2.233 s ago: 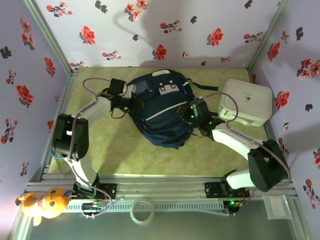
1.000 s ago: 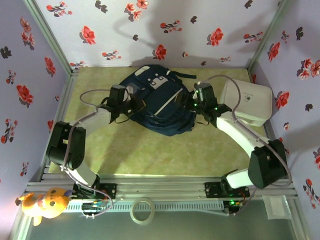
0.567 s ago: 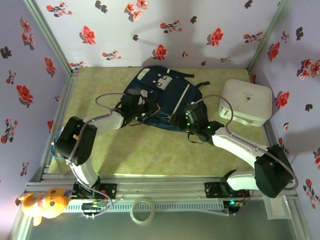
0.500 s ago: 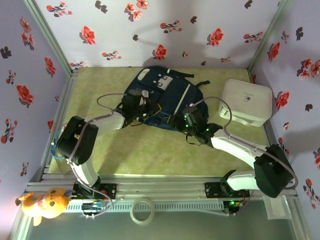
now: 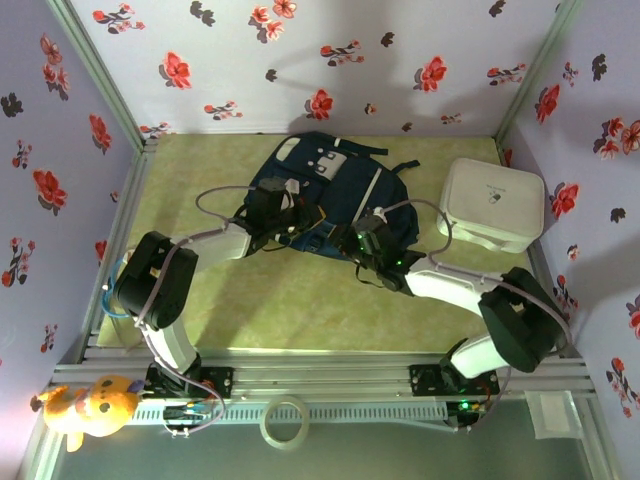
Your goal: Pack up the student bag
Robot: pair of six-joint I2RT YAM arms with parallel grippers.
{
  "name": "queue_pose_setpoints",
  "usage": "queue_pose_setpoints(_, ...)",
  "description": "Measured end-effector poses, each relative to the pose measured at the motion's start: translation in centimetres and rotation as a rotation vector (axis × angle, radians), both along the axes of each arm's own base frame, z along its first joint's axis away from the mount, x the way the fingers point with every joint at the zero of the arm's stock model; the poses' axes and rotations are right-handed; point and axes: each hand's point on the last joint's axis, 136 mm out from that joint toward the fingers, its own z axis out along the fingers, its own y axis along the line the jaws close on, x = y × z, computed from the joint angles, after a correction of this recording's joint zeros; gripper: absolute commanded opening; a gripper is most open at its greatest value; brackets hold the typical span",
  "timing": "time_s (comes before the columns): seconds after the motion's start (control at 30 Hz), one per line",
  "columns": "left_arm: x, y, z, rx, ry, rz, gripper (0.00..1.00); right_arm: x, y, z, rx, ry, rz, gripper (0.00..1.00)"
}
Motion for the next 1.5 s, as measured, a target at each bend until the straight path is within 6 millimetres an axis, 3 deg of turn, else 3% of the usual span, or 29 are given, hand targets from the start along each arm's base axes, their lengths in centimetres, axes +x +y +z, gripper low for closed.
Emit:
queue_pose_setpoints(0.93, 0.0, -0.2, 0.3, -0.012, -0.009, -0.008, 0.00, 2.0, -0.1, -1.4, -0.013, 0.004, -0.101, 0.26)
queue_pose_setpoints(1.13, 0.0, -0.2, 0.4, -0.014, -0.011, -0.008, 0.00, 1.8, -0.6, -1.6, -0.031, 0.013, -0.122, 0.13)
queue_pose_setpoints(1.37, -0.4, -0.7, 0.7, -0.029, -0.017, -0.033, 0.00, 0.7, -1.9, -0.2, -0.047, 0.020, -0.127, 0.11)
queue_pose_setpoints(1.5, -0.7, -1.0, 0.6, -0.032, -0.016, -0.045, 0.00, -0.9, -3.6, -0.5, -0.091, 0.037, -0.130, 0.11)
